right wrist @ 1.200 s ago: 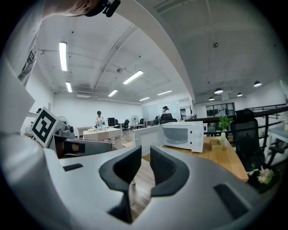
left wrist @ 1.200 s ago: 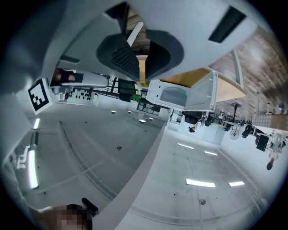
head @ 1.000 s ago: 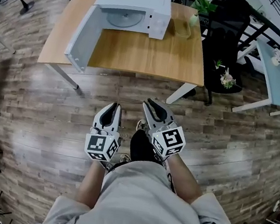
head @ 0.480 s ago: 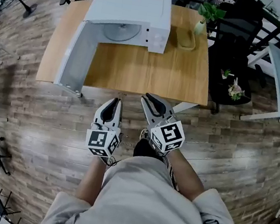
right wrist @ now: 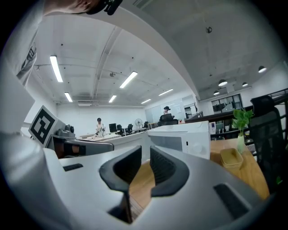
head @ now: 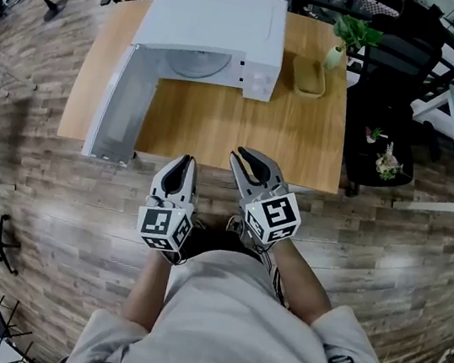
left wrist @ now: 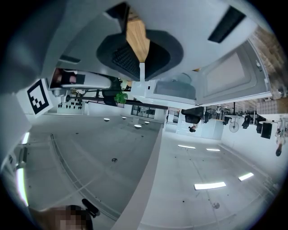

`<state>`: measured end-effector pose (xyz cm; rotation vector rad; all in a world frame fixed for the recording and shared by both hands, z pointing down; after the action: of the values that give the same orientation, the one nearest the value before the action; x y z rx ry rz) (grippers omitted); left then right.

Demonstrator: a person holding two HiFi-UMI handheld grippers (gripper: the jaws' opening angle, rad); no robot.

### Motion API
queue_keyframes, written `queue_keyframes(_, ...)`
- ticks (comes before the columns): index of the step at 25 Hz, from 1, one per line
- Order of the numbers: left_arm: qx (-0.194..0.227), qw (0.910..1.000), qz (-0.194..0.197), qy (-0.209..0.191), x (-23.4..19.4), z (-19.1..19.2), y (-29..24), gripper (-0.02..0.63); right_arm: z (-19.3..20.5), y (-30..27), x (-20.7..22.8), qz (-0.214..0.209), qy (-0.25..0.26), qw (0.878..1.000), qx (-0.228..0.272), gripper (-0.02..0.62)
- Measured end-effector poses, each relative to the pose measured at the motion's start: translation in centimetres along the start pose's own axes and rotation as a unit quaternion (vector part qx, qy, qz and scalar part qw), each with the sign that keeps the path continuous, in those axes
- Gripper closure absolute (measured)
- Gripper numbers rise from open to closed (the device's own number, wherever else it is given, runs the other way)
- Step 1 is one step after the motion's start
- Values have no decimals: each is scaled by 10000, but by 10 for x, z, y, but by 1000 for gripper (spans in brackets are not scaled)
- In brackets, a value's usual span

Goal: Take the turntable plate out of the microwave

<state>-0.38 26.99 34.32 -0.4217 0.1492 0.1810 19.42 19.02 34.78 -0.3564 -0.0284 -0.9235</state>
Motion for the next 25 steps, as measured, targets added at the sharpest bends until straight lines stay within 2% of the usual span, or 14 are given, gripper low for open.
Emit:
queue_keyframes(5, -23, 9999, -62, 86, -17, -7, -20, 561, -1, -26, 8, -95, -51, 9999, -131, 529)
queue_keyframes(12, -172, 9996, 38, 230, -54, -16, -62, 563, -4, -70, 27, -2, -133, 9995, -303, 529)
queue_keyframes(21, -486, 9972, 393, 417, -115, -30, -121, 563, -4, -142, 43, 280, -450, 9963, -681, 529)
queue_keyframes(25, -687, 9934, 640, 657, -142, -26, -145, 566, 6, -172, 42, 457, -668, 9923, -932, 529)
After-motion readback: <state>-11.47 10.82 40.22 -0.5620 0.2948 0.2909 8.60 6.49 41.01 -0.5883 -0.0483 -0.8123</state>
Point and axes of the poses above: the fingertips, and each gripper's own axes: y backward along the fingers, x to its right, z out of its underside, the point moved 10 cm from there along y, backward along the fingers, and after that the axes turned 10 degrees about -x, right-handed, at the moved point
